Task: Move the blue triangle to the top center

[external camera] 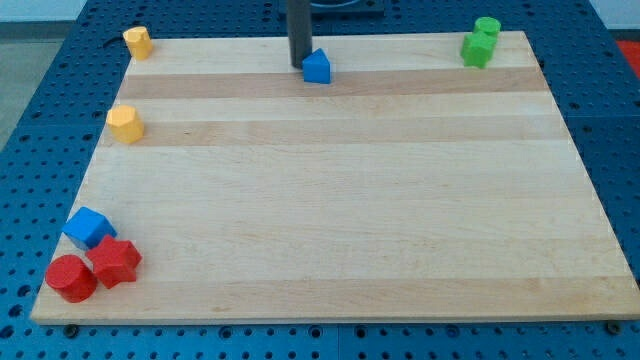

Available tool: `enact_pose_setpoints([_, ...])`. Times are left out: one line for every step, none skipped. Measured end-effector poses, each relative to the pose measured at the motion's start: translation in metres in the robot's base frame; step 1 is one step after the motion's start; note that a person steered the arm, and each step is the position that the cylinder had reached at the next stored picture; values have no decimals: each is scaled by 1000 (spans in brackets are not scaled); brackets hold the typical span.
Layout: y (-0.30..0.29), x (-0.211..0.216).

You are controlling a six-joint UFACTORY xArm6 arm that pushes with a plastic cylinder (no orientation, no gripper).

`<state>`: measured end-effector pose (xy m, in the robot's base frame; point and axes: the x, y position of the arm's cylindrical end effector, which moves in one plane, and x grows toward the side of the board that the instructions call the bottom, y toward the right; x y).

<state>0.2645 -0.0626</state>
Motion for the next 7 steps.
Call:
enact_pose_setpoints([-22, 8])
enact_pose_setpoints([-12, 14])
enact_pose_setpoints([14, 37])
enact_pose_setpoints([14, 35])
enact_pose_setpoints([19, 15])
enact_pose_setpoints([34, 15])
enact_pose_setpoints([58, 34])
